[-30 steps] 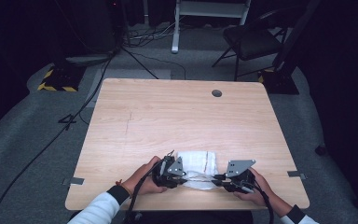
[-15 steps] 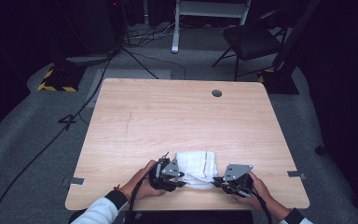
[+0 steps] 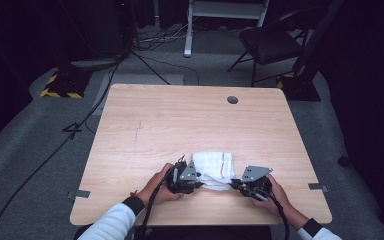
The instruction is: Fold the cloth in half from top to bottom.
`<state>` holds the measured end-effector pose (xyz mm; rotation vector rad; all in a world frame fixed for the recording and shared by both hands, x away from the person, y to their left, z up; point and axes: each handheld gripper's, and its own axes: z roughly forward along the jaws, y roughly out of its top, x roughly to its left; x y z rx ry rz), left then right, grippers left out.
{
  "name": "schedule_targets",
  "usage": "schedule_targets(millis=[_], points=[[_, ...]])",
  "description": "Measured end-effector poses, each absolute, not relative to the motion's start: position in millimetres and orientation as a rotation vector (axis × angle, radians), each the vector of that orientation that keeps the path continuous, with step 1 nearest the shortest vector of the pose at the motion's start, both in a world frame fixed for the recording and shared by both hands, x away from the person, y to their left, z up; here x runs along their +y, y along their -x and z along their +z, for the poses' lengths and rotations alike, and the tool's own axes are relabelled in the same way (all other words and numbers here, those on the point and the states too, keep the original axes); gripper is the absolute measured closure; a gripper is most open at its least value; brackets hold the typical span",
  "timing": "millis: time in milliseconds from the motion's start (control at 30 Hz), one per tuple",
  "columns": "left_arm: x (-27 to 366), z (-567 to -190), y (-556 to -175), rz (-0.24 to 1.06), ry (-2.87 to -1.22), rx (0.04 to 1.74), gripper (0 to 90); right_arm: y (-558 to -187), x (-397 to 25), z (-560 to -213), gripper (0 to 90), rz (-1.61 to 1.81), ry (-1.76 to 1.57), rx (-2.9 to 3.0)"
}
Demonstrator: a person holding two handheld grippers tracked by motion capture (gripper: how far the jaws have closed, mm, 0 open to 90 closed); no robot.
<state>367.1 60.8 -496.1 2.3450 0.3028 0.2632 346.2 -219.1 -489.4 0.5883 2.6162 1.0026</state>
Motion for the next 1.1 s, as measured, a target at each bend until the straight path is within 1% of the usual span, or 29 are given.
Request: schedule_targets(millis=[233, 300, 467, 567, 667, 800, 933, 967, 1033, 1100], points=[[56.5, -496.4, -401.3, 0.240, -2.320, 0.366, 63.7, -378.9, -224.2, -490.7, 83.6, 1.022, -0.661, 2.588], [55.8, -495.3, -409.7, 0.250, -2.334, 0.360, 63.6, -388.9, -224.6, -491.1, 83.6, 1.035, -0.684, 2.588], [57.0, -494.8, -429.0, 0.279, -2.340, 0.379, 63.3, -407.3, -218.8, -490.2, 83.6, 1.003, -0.691, 2.576], [60.1, -494.6, -439.3, 0.257, -2.330, 0.417, 63.3, -420.6, -216.0, -490.5, 83.6, 1.005, -0.705, 2.565], [62.5, -496.7, -445.3, 0.283, -2.311, 0.429, 63.3, -432.9, -214.6, -491.2, 83.7, 1.023, -0.736, 2.562], [65.3, -496.6, -453.2, 0.264, -2.298, 0.466, 63.3, -445.4, -212.8, -491.7, 83.8, 1.031, -0.756, 2.554], [67.5, -497.2, -458.6, 0.241, -2.277, 0.490, 63.1, -450.1, -210.2, -491.3, 83.8, 1.023, -0.760, 2.553], [67.3, -496.9, -458.1, 0.237, -2.280, 0.487, 62.2, -449.8, -209.9, -491.0, 83.5, 1.018, -0.757, 2.555], [65.6, -495.5, -456.5, 0.227, -2.293, 0.484, 56.9, -448.8, -209.7, -490.8, 82.8, 1.014, -0.757, 2.553], [63.2, -493.5, -454.2, 0.221, -2.308, 0.488, 51.3, -448.0, -209.5, -490.0, 80.1, 1.011, -0.752, 2.555]])
